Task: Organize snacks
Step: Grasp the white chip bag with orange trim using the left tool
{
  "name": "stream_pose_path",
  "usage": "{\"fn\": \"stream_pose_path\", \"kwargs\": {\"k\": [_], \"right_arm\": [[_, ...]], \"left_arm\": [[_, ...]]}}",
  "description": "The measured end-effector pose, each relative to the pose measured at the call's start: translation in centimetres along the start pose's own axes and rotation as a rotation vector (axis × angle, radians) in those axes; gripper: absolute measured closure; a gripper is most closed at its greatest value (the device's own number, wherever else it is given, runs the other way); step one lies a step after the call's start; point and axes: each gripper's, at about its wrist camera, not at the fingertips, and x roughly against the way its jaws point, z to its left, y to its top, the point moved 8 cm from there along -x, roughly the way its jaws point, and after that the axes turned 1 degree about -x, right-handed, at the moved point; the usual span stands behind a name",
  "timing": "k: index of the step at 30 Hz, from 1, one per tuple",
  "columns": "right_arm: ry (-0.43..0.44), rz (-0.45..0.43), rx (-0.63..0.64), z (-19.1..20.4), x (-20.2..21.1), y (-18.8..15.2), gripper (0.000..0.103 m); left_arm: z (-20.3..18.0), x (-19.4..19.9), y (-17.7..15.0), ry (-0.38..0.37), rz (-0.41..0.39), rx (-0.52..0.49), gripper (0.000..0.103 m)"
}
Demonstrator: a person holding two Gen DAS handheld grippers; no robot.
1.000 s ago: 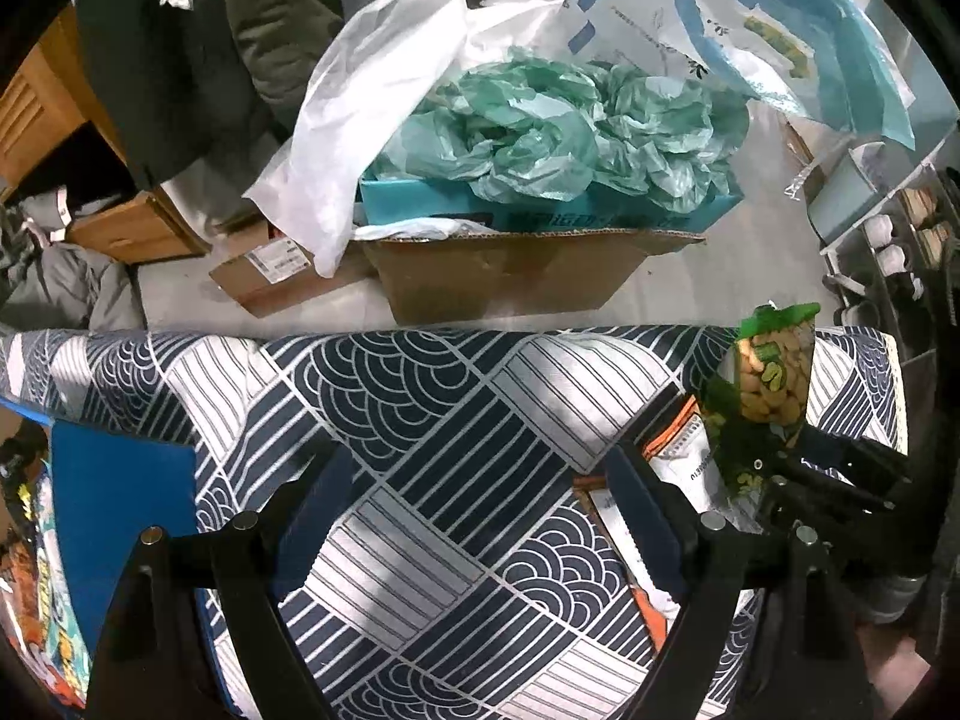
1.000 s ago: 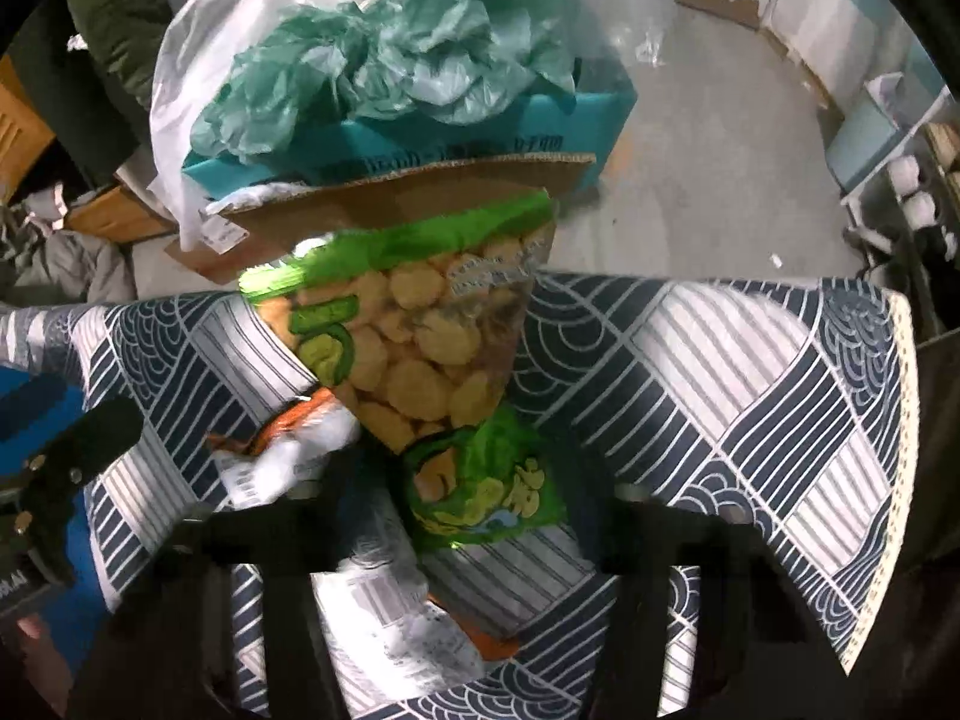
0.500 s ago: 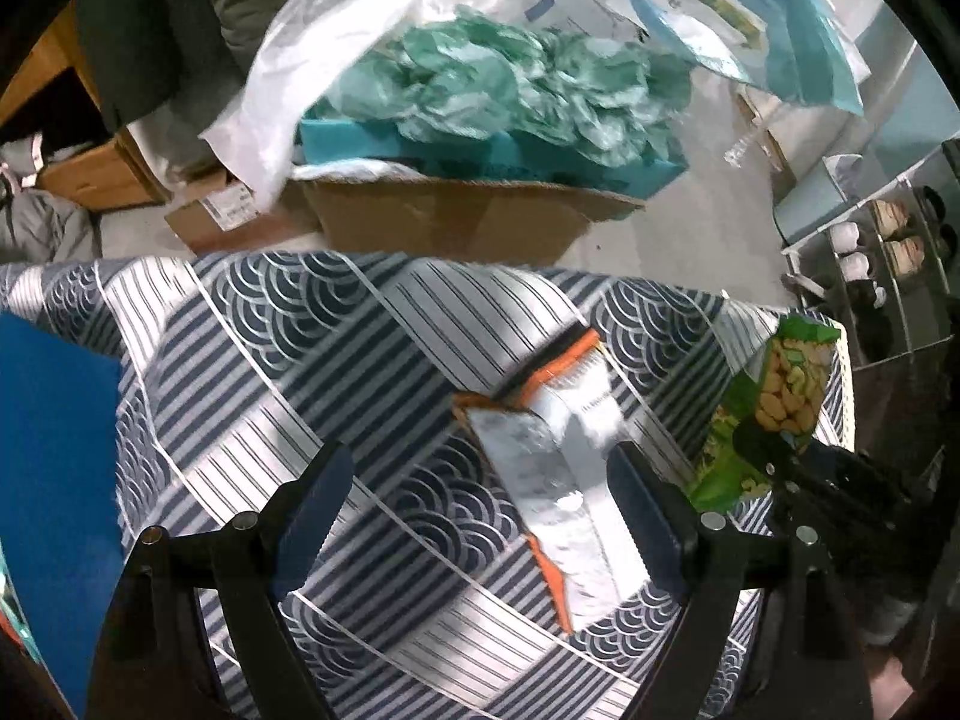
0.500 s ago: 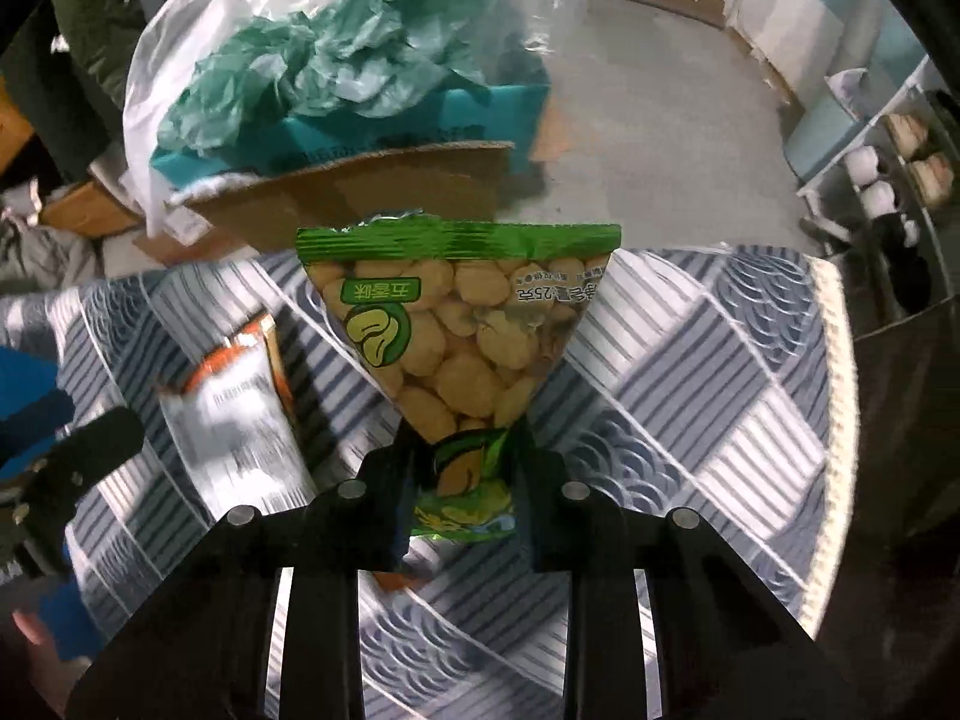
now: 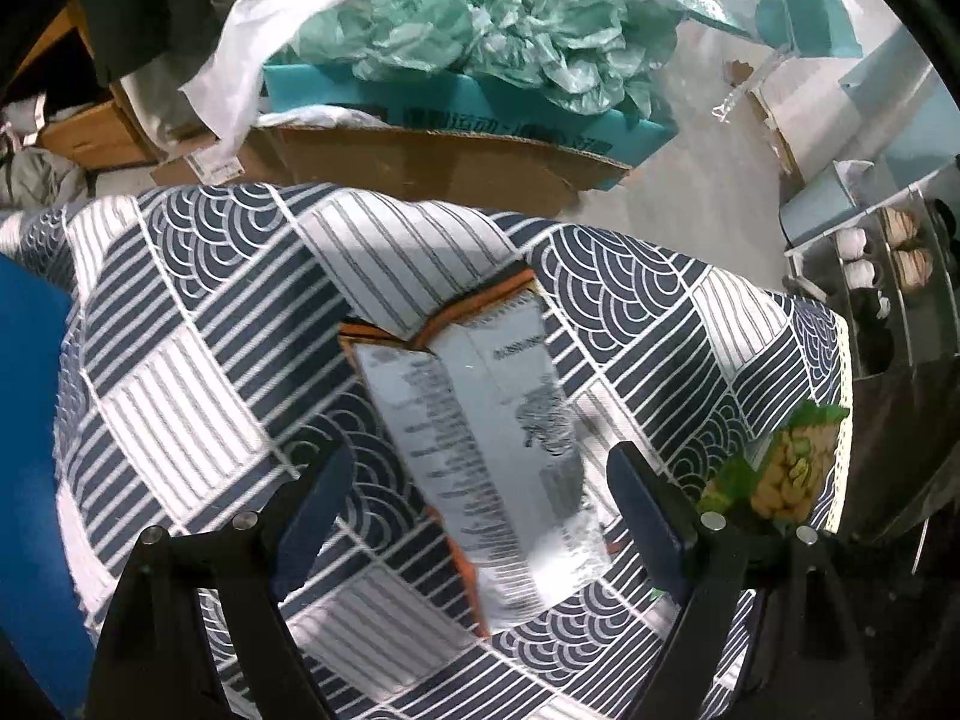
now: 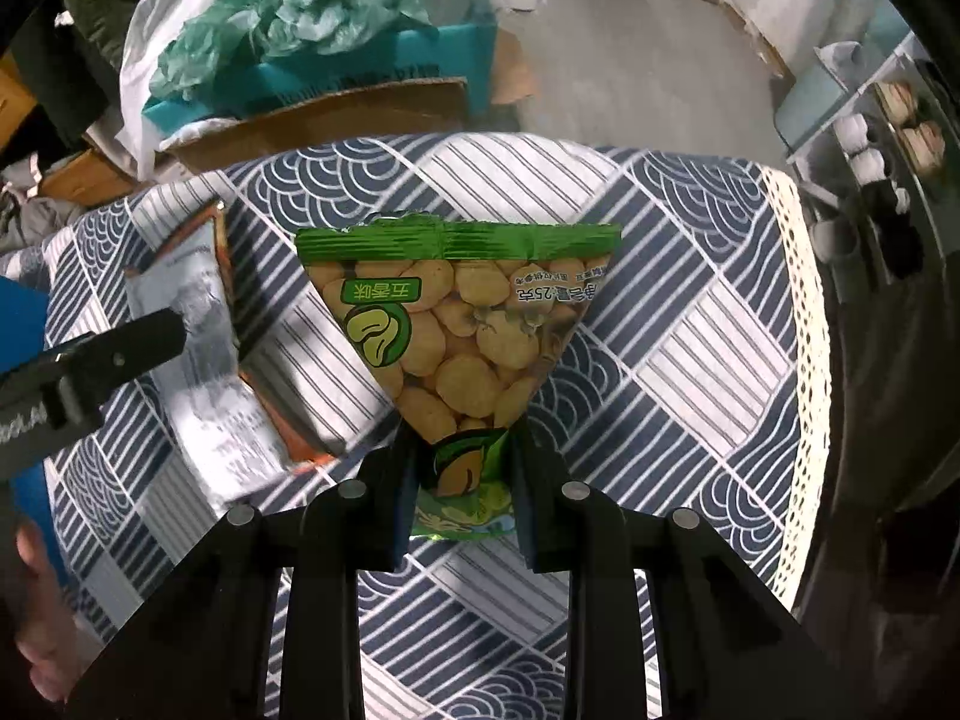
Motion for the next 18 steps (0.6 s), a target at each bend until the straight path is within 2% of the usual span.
{"fn": "stream_pose_path", "kwargs": {"k": [7,12,14,15,18], "right_arm": [[0.004,0.023,-0.006,-0.3,-0.7,-0.2,0.078],[0.011,0.021,-0.004,0.2,-0.8,-0.2,0.078],[0.016,0.016,-0.004,0.5,-0.7,-0.4,0.078],[0.017,0.015,-0.004,0.7,-0.7,-0.5,0.078],[0.021,0.012,-0.001,1.2,-0.5,-0.8,0.078]], "left_arm": [[-1.7,-2.3,-0.7,0.015,0.039,-0.023,0.015],[-1.8,-3.5,-1.3,-0.01,0.058,-0.035,0.016],[-1.7,-3.4,-1.3,-0.015,0.042,-0.05,0.025],[-1.6,-3.3,-1.3,-0.019,0.037,-0.059,0.035],[-1.5,-2.9,-1.3,-0.058,0.041,-0.101,0.042]]}}
